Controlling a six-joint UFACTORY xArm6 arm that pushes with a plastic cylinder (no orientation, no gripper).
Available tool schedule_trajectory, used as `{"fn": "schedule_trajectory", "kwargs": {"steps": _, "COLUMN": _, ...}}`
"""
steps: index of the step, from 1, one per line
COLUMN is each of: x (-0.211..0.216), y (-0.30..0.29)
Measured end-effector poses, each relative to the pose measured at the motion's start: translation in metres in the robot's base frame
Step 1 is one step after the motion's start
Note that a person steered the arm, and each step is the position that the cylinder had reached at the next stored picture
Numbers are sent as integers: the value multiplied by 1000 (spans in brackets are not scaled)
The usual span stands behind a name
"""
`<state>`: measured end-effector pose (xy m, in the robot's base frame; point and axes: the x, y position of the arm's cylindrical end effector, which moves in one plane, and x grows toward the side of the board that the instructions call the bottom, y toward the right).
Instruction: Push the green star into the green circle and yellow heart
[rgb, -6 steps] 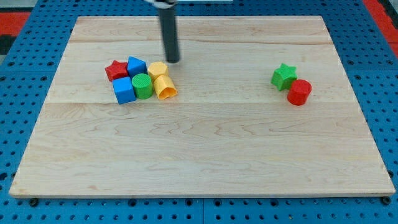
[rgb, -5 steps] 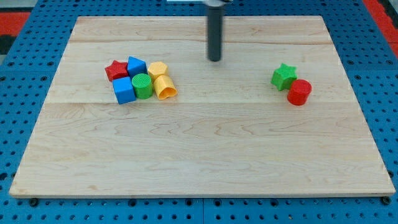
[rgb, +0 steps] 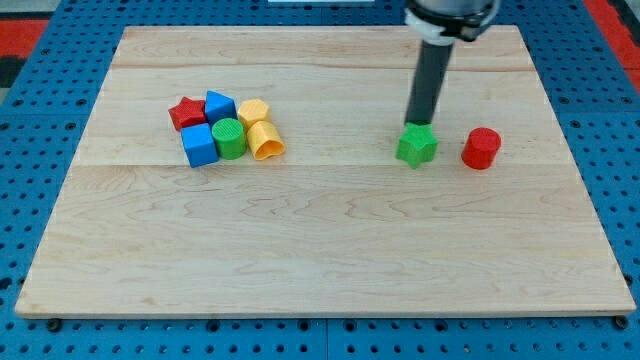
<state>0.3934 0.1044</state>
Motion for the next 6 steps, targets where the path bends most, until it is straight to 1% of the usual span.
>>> {"fn": "schedule_trajectory", "kwargs": {"steps": 1, "x": 15, "y": 18}}
{"fn": "schedule_trajectory", "kwargs": {"steps": 2, "x": 42, "y": 31}}
{"fn": "schedule_trajectory", "kwargs": {"steps": 3, "x": 73, "y": 18}}
{"fn": "schedule_trajectory", "kwargs": {"steps": 5, "x": 68, "y": -118}}
{"fn": "schedule_trajectory", "kwargs": {"steps": 6, "x": 75, "y": -125}}
